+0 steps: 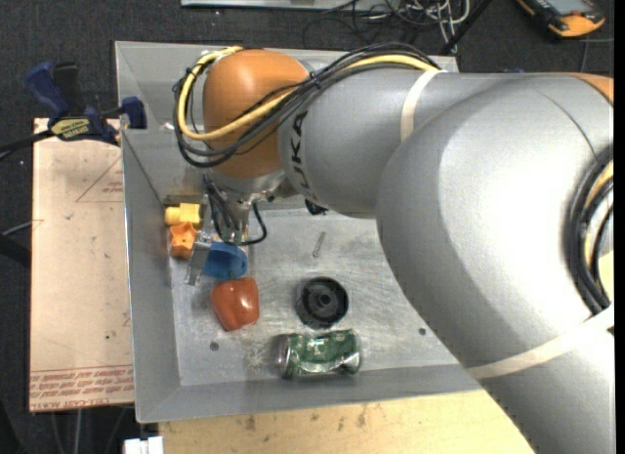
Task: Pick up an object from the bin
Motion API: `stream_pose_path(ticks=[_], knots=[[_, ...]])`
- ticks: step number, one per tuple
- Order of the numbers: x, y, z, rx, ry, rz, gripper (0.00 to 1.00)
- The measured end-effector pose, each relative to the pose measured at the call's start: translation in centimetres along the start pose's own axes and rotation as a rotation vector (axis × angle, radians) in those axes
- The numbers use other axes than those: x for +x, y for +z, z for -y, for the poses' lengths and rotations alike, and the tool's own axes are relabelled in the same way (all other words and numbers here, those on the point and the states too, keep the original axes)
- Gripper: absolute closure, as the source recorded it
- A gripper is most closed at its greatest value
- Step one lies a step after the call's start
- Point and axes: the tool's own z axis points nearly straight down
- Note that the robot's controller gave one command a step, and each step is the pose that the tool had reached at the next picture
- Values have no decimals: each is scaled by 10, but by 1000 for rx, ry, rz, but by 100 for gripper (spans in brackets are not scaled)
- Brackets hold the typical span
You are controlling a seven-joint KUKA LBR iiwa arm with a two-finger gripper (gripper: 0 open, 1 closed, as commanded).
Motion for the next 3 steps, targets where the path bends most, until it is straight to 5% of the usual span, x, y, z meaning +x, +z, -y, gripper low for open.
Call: stream_pose_path(ticks=[1, 2, 3], knots=[[6, -21, -7, -2, -46, 6, 0], [-2, 22, 7, -4, 173, 7, 0], [5, 34, 10, -4, 52, 4, 100]])
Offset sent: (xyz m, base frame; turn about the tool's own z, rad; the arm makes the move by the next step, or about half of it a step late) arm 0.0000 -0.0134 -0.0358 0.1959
